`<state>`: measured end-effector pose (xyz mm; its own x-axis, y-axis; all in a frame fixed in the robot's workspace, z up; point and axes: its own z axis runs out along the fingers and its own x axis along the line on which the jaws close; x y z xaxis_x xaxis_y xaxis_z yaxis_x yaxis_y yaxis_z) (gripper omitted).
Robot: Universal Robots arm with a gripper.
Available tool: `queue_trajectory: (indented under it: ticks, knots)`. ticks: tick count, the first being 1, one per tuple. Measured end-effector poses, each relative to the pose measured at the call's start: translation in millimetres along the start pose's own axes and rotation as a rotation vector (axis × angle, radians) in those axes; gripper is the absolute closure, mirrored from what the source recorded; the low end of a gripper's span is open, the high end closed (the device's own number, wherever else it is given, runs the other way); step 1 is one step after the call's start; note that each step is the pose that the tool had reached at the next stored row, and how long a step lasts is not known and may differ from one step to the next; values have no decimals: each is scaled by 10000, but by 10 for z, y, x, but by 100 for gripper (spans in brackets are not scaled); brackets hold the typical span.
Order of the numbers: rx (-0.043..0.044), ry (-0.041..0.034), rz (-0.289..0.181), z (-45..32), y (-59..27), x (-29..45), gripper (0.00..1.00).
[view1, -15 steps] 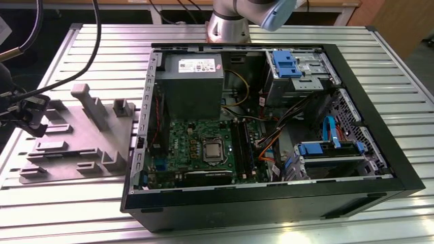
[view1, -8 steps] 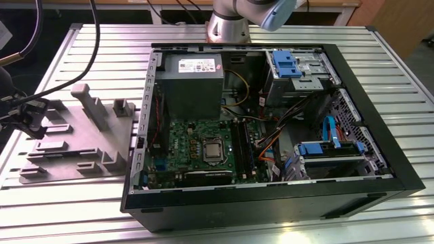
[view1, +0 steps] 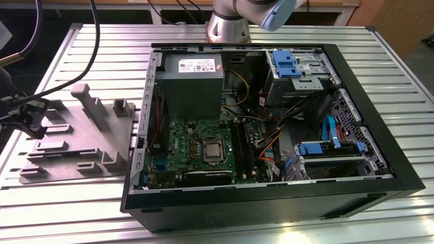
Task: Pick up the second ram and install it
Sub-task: 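Pick up the second ram and move it above second insertion slot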
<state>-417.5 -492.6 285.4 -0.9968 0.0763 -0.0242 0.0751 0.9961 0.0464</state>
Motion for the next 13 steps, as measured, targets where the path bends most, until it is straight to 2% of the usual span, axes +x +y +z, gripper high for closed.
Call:
queue_trajectory:
  ticks: [7,13]
  knots:
    - [-5,4,-71,1,0,0,90]
    - [-22,36,-776,5,0,1,90]
